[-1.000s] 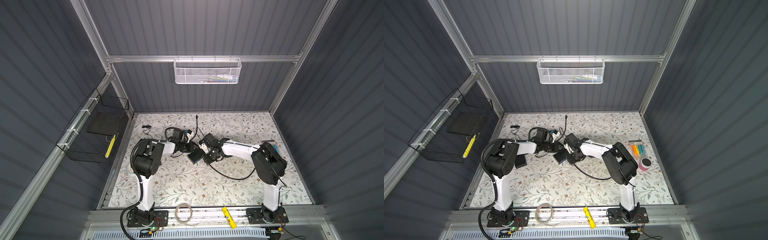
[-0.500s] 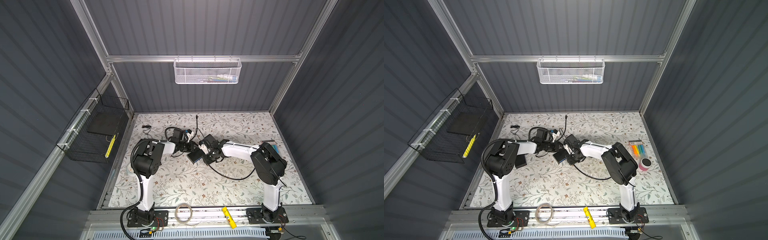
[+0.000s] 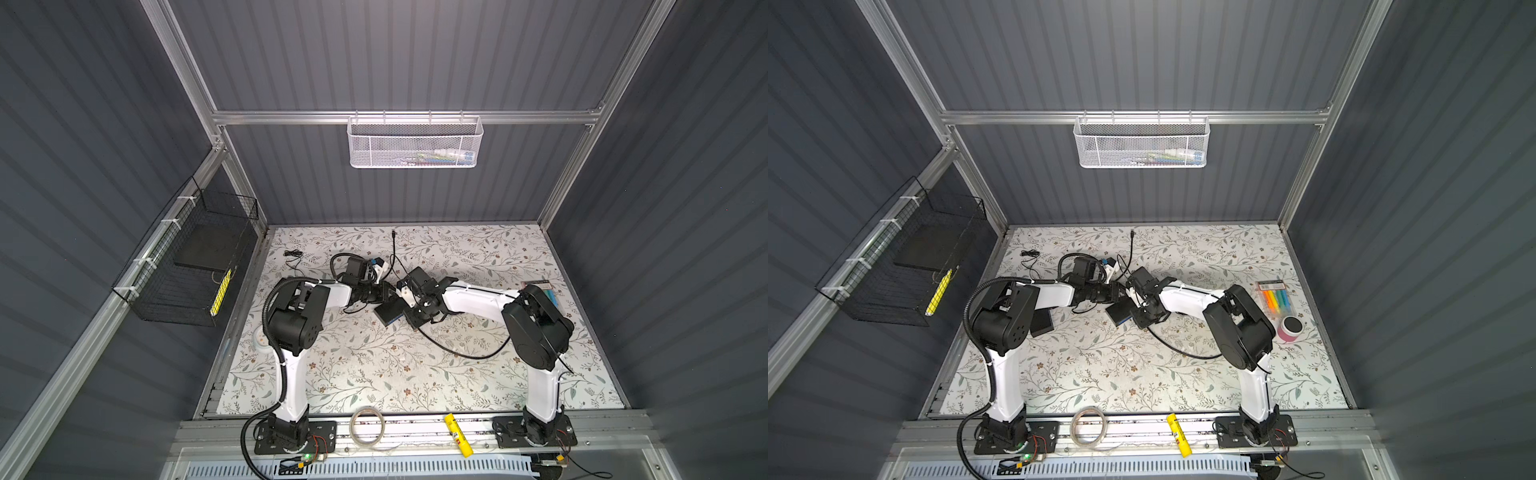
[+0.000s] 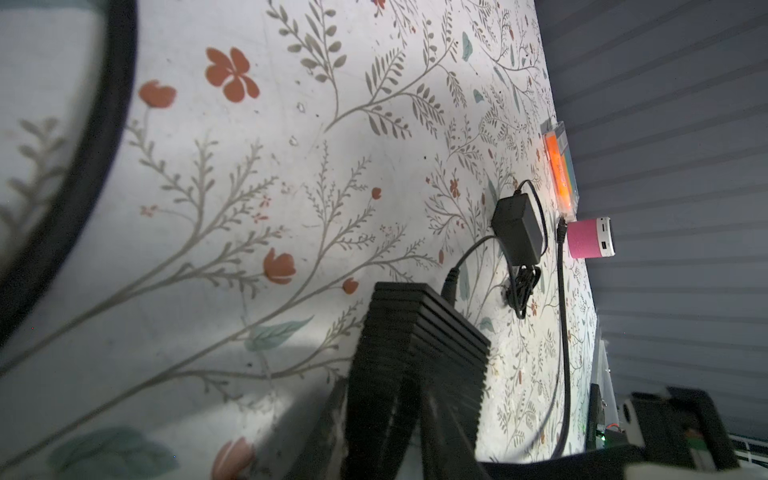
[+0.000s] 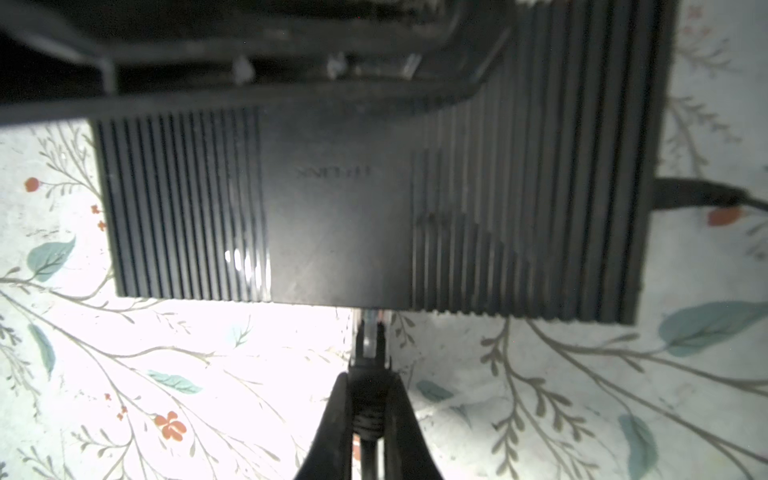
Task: Insert the plug into the switch port
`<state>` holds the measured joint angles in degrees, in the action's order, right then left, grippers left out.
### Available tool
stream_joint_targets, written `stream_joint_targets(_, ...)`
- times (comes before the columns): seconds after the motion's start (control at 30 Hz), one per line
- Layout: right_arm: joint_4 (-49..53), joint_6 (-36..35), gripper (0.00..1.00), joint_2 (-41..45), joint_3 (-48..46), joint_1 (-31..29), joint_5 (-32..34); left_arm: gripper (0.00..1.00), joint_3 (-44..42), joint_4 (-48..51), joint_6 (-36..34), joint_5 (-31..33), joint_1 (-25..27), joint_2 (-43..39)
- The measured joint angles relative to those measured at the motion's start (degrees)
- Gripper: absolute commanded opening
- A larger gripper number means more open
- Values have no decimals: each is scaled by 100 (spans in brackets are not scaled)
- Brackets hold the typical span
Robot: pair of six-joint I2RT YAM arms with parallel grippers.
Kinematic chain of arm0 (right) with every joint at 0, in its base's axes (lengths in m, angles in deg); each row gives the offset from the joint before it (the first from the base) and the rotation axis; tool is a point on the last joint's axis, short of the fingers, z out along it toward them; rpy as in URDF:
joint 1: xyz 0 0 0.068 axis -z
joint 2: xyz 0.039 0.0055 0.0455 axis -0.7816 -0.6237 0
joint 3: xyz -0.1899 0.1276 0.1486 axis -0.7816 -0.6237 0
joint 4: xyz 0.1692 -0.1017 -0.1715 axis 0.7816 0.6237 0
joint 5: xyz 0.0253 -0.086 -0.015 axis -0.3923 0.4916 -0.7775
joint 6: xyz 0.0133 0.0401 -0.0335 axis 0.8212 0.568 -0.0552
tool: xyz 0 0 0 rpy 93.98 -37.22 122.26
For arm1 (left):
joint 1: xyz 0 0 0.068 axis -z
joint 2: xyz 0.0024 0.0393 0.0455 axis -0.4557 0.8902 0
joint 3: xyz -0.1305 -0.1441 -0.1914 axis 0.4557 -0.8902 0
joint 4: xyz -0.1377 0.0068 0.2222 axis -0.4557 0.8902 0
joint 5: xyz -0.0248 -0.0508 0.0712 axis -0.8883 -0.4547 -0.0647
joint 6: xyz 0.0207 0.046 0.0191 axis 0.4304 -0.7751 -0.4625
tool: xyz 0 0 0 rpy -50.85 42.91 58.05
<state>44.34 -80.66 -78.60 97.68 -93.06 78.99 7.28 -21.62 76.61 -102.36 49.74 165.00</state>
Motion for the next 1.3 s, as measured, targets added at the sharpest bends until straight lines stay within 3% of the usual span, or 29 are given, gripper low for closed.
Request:
stream_joint_targets(0.67, -848, 179, 0, 544, -632, 4, 216, 27, 57, -240, 70, -155, 15, 151)
stream_joint_targets(1.3, -870, 166, 0, 221, -675, 4, 79, 27, 57, -302, 87, -131, 20, 164)
